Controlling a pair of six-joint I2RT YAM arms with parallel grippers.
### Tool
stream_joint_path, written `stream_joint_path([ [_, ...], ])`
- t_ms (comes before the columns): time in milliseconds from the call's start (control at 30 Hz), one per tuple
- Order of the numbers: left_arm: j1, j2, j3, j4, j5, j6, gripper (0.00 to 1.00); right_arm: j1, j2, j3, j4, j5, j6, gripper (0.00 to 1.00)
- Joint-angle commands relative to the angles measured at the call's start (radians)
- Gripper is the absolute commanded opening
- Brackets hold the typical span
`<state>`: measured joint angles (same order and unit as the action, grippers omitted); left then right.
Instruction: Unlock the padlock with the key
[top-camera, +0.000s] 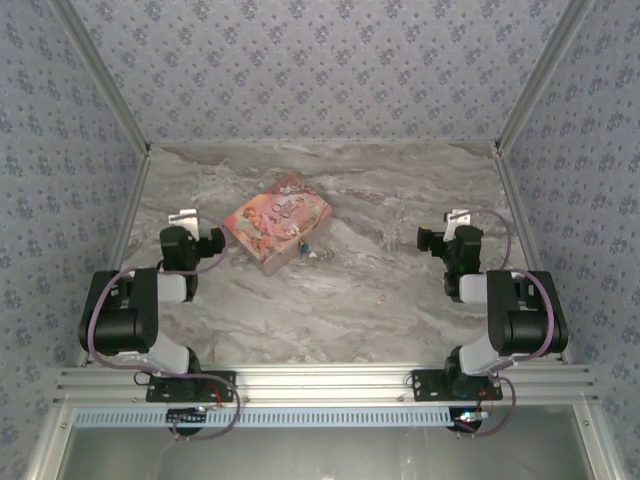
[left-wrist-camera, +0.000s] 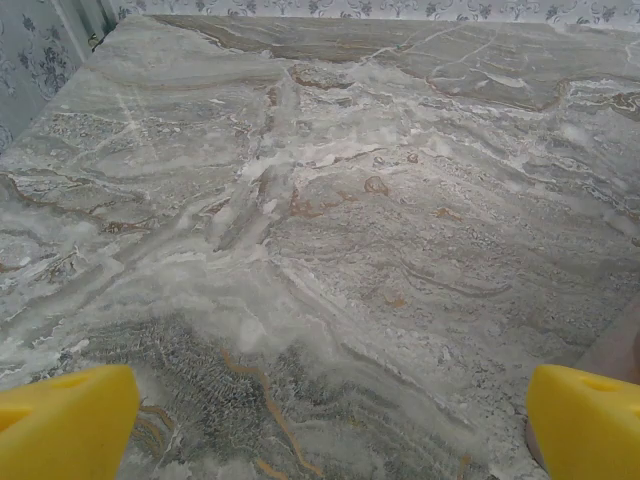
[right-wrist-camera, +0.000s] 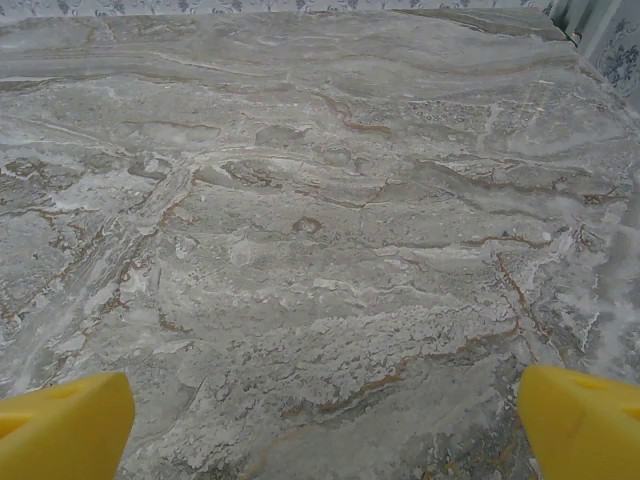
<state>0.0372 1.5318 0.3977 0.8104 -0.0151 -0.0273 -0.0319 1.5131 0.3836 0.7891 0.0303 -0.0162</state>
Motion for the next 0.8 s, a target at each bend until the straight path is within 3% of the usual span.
stream_joint_path([
  [0,-0.007,0.001,0.016,-0.001,0.001,-0.002,0.99,0.001,0.009,0.008,0.009,0.017,-0.002,1.00],
  [700,-0.007,0.001,0.016,0.001,0.004,-0.004,0.99,-0.006,0.004,0.006,0.010,-0.011,-0.001,1.00],
  [767,-0.006,-0.010,0.010,0.006,-0.022,-0.016,0.99,-0.013,-0.036,0.030,-0.069,-0.034,-0.002,1.00],
])
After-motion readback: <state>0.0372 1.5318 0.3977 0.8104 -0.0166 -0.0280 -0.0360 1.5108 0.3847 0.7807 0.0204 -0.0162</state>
